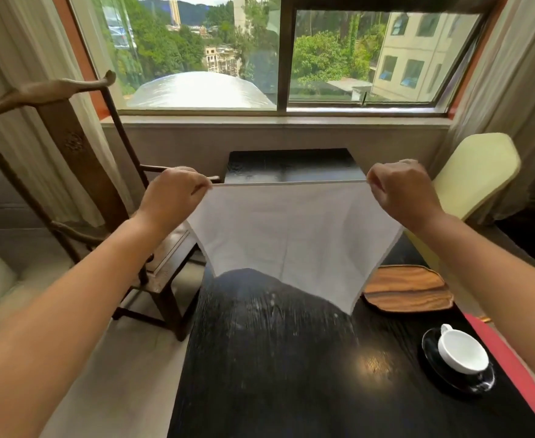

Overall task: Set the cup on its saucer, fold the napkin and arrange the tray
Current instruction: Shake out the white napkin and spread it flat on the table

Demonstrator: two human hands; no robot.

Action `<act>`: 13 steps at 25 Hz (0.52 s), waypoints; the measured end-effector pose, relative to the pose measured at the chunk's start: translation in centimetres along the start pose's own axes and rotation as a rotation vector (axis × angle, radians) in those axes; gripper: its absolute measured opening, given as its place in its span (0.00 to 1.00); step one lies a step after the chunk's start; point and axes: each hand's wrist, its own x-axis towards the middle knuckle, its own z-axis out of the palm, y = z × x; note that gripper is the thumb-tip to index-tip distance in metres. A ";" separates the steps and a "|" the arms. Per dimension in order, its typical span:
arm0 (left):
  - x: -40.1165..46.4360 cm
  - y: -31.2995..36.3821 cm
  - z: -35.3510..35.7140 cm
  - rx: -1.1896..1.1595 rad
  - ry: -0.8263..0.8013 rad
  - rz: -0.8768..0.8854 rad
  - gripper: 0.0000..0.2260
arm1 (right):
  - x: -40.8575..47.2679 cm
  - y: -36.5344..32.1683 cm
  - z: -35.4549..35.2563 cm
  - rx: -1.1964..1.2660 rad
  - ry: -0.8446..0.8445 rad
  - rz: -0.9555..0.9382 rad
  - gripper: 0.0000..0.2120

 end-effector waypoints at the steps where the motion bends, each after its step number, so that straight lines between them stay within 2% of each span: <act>1: -1.6 -0.1 0.6 -0.019 0.016 0.002 0.06 | -1.3 -0.4 0.3 0.025 0.008 0.000 0.05; 6: -13.5 0.2 5.0 -0.096 -0.072 -0.086 0.04 | -11.4 -3.4 2.6 0.233 -0.031 0.022 0.02; 9: -21.2 1.5 7.5 -0.093 -0.218 -0.130 0.05 | -19.0 -4.7 4.6 0.372 -0.191 0.043 0.02; 13: -29.7 4.2 11.0 -0.064 -0.417 -0.212 0.01 | -28.5 -6.3 7.6 0.467 -0.428 0.090 0.08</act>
